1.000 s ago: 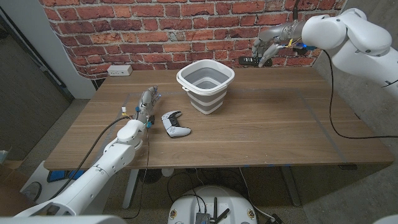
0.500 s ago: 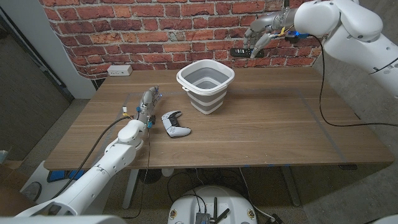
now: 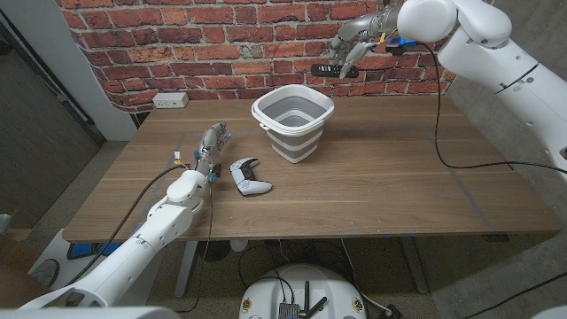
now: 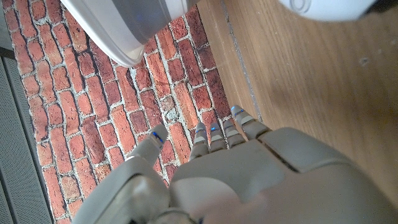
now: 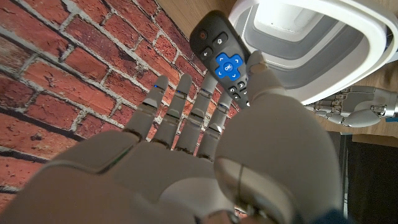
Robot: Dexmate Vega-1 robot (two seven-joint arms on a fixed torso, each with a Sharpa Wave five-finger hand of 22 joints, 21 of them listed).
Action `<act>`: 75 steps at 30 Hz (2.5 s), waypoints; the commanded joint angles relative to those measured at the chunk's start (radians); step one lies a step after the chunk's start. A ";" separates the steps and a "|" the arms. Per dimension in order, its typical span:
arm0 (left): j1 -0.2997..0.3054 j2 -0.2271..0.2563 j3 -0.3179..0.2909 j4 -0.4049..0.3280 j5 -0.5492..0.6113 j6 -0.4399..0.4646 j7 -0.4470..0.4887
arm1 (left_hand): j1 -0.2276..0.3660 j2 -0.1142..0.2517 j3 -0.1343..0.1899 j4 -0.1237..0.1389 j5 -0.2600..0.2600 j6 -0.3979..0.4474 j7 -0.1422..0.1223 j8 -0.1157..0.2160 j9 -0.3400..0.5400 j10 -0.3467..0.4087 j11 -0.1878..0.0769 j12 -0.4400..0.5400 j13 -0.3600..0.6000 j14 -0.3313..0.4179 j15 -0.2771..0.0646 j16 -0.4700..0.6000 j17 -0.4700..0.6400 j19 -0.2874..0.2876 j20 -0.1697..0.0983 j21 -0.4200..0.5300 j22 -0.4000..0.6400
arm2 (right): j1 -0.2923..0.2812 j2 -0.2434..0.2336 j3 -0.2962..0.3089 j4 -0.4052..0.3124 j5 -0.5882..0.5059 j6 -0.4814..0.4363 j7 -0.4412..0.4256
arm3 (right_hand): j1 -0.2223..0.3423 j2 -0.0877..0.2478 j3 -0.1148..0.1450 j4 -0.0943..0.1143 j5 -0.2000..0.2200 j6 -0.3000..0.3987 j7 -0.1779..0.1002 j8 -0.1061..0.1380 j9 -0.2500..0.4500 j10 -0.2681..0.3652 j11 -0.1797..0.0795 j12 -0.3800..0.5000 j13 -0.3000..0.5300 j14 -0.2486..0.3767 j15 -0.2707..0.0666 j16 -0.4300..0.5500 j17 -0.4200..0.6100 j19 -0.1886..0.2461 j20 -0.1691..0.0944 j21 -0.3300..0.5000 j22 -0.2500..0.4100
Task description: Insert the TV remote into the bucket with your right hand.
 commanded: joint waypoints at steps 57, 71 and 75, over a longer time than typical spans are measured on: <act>-0.006 0.015 -0.003 0.001 0.004 0.006 -0.015 | 0.005 0.087 0.001 -0.003 0.000 0.008 0.000 0.003 0.005 0.000 -0.002 0.001 0.004 0.000 0.000 0.002 0.001 0.004 -0.030 0.002 0.006 | 0.108 0.357 -0.365 0.449 -0.158 0.066 -0.152 | -0.060 0.048 -0.017 0.001 0.028 0.045 -0.040 -0.029 -0.001 0.088 -0.122 -0.039 0.039 -0.017 -0.149 -0.013 0.001 -0.037 -0.042 -0.002 0.000; -0.008 0.014 -0.004 0.007 -0.001 0.006 -0.019 | 0.006 0.087 0.001 -0.003 0.000 0.008 -0.001 0.002 0.005 -0.001 -0.004 0.001 0.004 0.000 0.001 0.003 0.002 0.005 -0.031 0.002 0.006 | 0.100 0.379 -0.407 0.495 -0.193 0.088 -0.181 | -0.067 0.048 -0.021 0.002 0.029 0.051 -0.041 -0.034 -0.002 0.072 -0.120 -0.052 0.040 -0.018 -0.148 -0.013 0.002 -0.029 -0.049 0.003 0.001; -0.005 0.015 -0.005 0.006 -0.004 0.006 -0.021 | 0.005 0.087 0.001 -0.003 0.000 0.008 0.000 0.002 0.005 0.000 -0.002 0.001 0.004 0.000 0.000 0.003 0.002 0.004 -0.032 0.002 0.006 | 0.095 0.381 -0.416 0.500 -0.205 0.090 -0.192 | -0.067 0.049 -0.023 0.001 0.029 0.053 -0.040 -0.035 -0.002 0.070 -0.122 -0.054 0.042 -0.014 -0.149 -0.009 0.004 -0.026 -0.055 0.004 0.001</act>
